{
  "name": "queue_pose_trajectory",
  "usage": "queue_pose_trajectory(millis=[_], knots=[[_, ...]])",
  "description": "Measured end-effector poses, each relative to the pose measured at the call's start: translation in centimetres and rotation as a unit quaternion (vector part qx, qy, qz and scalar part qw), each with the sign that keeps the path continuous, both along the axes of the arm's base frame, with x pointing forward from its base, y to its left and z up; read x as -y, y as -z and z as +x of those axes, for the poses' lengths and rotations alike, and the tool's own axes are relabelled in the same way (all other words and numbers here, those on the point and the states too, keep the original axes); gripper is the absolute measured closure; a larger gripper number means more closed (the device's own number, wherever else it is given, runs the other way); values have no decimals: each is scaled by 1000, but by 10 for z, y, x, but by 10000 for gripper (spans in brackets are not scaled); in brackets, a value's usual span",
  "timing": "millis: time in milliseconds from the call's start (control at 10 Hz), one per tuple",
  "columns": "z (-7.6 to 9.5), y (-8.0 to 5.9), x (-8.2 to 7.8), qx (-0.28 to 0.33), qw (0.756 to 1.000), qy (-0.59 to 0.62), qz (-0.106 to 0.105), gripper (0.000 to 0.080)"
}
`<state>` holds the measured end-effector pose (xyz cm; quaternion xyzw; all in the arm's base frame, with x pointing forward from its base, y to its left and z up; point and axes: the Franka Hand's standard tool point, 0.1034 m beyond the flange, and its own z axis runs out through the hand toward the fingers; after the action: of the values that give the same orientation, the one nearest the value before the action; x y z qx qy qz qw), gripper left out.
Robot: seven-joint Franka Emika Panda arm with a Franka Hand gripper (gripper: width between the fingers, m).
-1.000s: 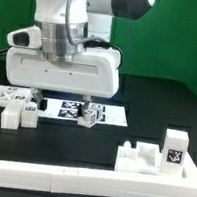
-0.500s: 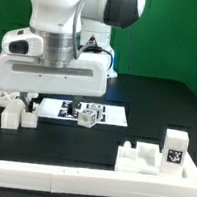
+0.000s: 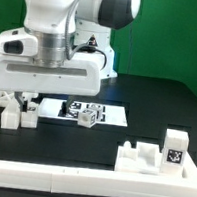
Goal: Assemble chair
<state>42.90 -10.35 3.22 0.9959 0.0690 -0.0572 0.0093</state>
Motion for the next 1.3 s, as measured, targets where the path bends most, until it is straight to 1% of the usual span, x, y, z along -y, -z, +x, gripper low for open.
queue_pose_trajectory(millis=[200, 800, 1300], knots=[[-1, 0, 4, 1, 1000, 3, -1, 150], [-1, 1, 3, 0, 1000, 3, -2, 150], [1, 0, 5, 7, 1000, 5, -4, 150]])
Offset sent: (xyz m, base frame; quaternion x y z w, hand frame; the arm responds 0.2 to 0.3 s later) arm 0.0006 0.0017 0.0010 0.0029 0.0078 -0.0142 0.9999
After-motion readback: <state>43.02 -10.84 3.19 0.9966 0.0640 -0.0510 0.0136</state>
